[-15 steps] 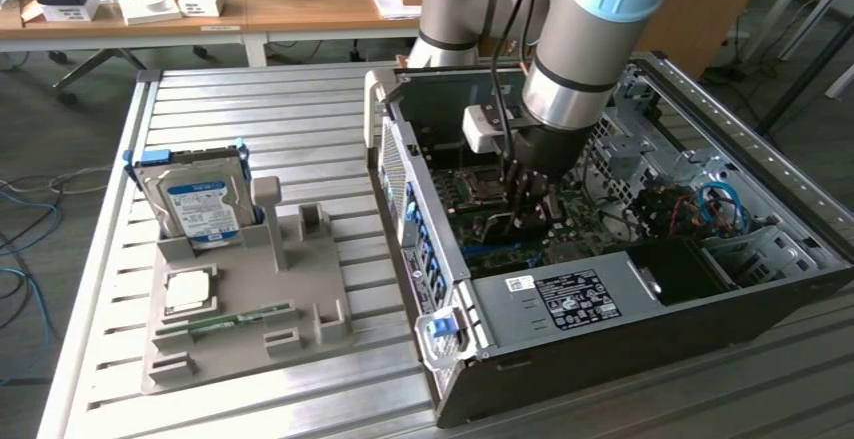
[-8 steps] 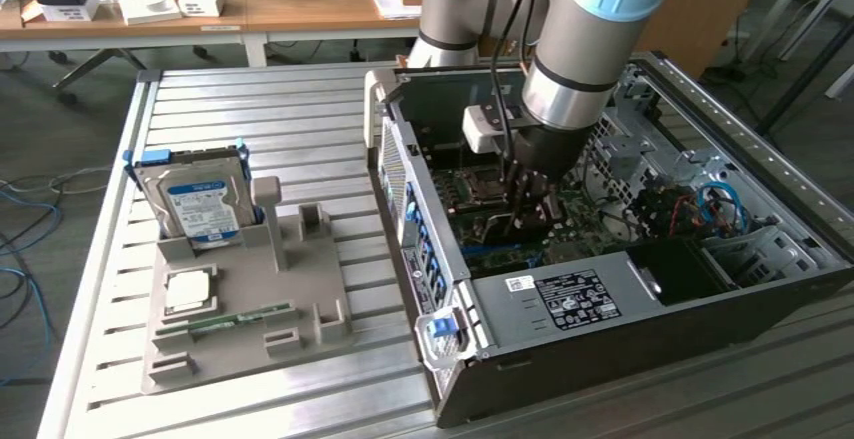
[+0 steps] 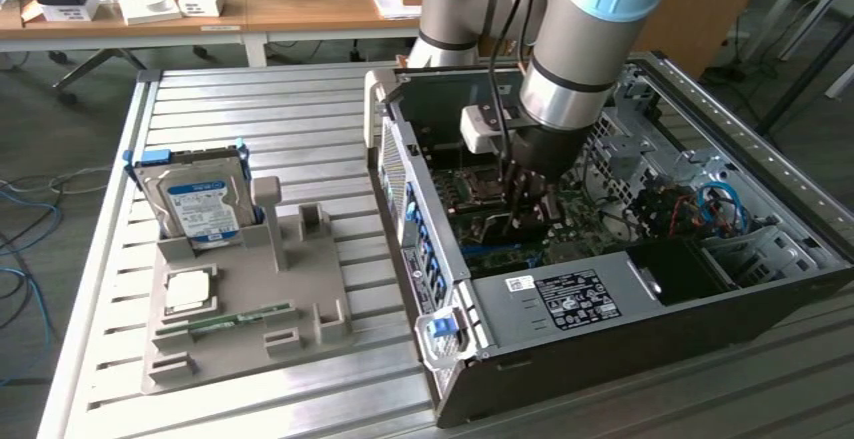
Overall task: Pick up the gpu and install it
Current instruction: 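Insert the gpu into the slot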
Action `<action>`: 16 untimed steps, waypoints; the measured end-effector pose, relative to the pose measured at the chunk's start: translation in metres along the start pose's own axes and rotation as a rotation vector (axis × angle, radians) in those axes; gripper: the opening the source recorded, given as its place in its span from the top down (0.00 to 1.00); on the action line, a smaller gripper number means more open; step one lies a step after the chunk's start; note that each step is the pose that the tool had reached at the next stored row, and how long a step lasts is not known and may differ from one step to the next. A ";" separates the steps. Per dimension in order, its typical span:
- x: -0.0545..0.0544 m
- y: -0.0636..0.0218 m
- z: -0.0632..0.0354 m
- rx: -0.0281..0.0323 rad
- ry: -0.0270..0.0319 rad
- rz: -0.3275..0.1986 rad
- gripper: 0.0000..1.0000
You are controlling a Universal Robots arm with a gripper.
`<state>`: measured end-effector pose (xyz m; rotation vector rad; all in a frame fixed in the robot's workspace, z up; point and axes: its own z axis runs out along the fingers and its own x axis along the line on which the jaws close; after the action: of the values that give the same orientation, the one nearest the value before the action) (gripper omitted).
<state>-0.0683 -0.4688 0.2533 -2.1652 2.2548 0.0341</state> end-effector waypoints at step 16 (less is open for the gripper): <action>0.002 0.0001 -0.0001 -0.0008 -0.0229 0.000 0.74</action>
<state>-0.0684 -0.4705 0.2533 -2.1538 2.2431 0.0595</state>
